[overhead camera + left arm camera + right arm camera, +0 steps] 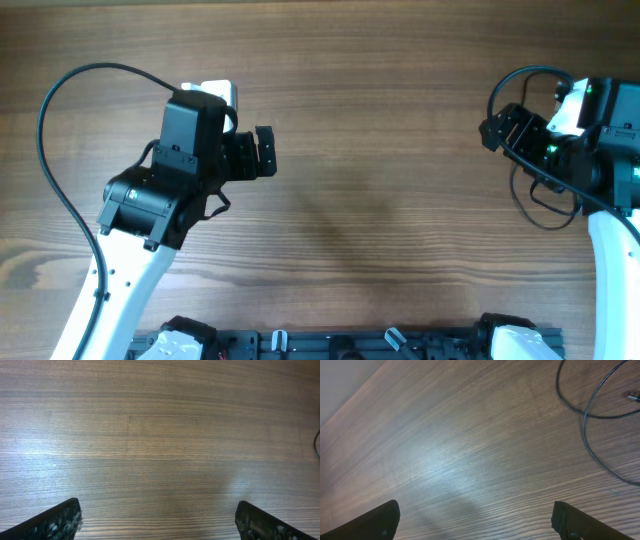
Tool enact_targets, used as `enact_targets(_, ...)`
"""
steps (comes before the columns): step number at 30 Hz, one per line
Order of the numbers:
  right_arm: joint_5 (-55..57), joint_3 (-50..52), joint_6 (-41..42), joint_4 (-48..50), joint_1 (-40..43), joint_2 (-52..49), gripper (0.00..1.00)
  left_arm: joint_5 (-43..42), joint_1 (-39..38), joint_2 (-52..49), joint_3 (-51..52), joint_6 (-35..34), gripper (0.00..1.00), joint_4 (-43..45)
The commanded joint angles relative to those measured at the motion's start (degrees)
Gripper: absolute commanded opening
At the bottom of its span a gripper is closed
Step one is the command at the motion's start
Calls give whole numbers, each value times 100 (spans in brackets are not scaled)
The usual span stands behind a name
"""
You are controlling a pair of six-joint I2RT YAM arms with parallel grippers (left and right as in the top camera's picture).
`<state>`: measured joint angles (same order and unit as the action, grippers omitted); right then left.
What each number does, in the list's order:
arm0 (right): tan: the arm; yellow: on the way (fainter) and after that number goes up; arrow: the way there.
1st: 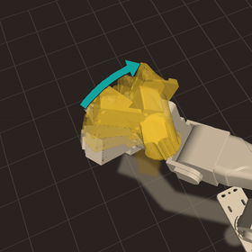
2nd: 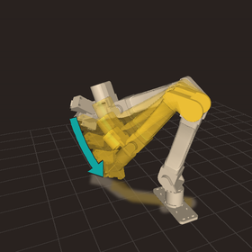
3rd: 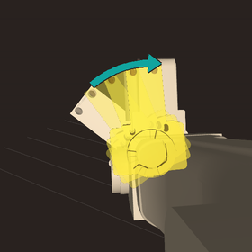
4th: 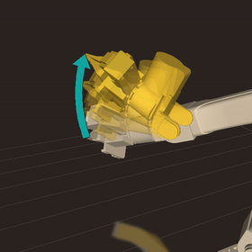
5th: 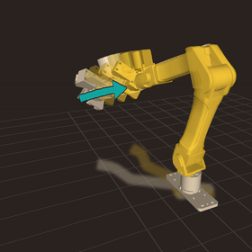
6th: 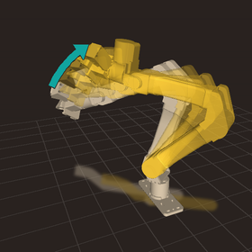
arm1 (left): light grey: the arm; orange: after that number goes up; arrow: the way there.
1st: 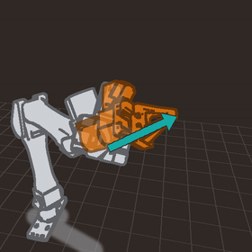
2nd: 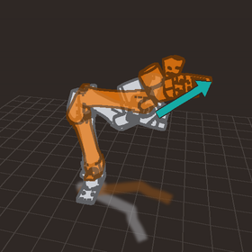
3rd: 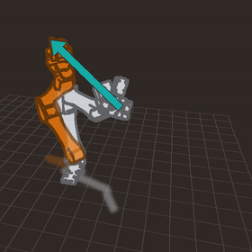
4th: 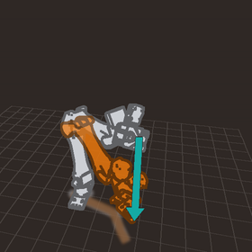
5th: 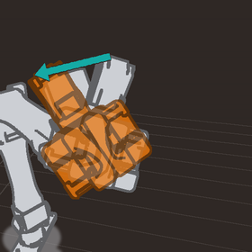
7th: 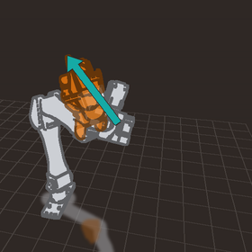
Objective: Untangle cables
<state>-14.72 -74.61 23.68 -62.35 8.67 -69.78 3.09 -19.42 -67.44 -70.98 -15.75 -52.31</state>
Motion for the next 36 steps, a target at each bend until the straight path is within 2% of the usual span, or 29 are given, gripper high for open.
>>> enact_targets(1, 118, 11, 52, 20, -24, 57, 100, -28, 31, 26, -37, 74, 100, 13)
enact_targets(4, 118, 11, 243, 20, -24, 57, 100, -28, 31, 26, -37, 72, 100, 13)
enact_targets(25, 118, 11, 240, 17, -24, 57, 100, -22, 31, 39, -37, 76, 100, 11)
enact_targets(29, 118, 11, 243, 17, -24, 57, 100, 105, 33, 153, -7, 76, 100, -273)
enact_targets(33, 118, 11, 243, 17, -24, 57, 100, 109, 33, 435, 323, 79, 100, -374)
enact_targets(36, 118, 11, 243, 17, -24, 57, 100, 122, 85, 789, 955, 76, 100, 0)
